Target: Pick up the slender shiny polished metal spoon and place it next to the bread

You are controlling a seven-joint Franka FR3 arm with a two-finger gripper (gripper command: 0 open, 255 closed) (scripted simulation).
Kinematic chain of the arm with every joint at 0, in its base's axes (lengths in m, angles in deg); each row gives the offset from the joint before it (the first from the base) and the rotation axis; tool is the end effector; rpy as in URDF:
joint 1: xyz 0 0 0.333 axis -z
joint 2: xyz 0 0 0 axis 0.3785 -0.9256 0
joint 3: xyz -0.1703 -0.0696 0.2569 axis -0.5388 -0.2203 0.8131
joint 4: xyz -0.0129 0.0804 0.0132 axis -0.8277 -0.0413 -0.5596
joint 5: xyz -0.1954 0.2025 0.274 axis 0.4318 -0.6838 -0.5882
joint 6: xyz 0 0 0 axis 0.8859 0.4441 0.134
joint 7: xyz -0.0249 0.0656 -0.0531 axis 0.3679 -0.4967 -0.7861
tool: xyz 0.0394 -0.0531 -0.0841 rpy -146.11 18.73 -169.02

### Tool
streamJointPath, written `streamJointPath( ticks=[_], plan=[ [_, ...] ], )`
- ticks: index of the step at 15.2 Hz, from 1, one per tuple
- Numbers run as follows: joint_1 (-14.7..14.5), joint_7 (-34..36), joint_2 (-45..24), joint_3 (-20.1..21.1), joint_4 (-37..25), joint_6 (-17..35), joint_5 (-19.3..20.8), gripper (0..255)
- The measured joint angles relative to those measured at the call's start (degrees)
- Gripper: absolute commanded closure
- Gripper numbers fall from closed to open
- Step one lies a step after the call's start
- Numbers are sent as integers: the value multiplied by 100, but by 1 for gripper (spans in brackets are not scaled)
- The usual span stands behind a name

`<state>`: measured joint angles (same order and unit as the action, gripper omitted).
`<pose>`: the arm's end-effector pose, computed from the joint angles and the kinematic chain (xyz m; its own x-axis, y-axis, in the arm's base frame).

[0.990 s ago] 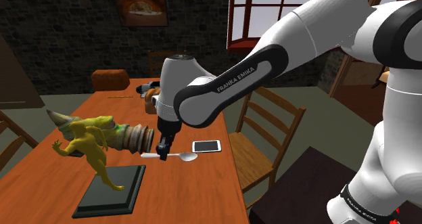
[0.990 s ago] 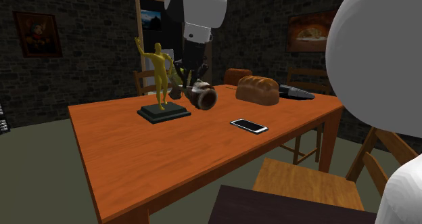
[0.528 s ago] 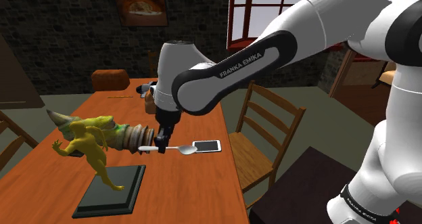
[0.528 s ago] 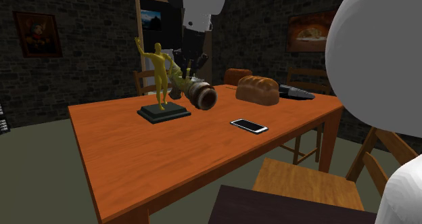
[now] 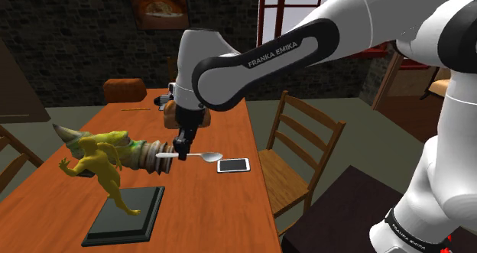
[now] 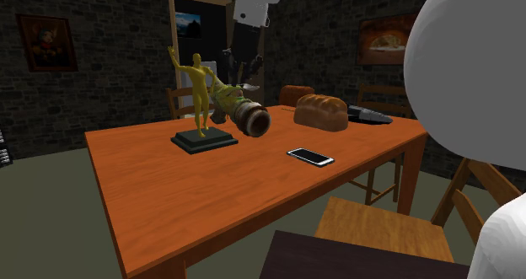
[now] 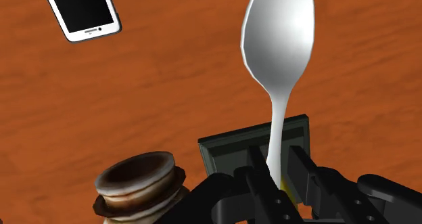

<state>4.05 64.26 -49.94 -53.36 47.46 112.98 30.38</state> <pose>0.5085 0.3923 0.4352 0.7272 0.6495 0.2222 0.6816 -0.7217 -0.1211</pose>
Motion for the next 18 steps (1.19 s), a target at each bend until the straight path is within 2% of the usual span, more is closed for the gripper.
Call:
streamJointPath(
  ticks=[8, 16, 18],
  plan=[
    [462, -770, -664, -270, -1033, -496, -11, 255],
    [882, -1485, -1760, -519, -2744, -1251, 60, 255],
    [933, -1611, -2115, -569, -3339, -1515, 96, 255]
  ],
)
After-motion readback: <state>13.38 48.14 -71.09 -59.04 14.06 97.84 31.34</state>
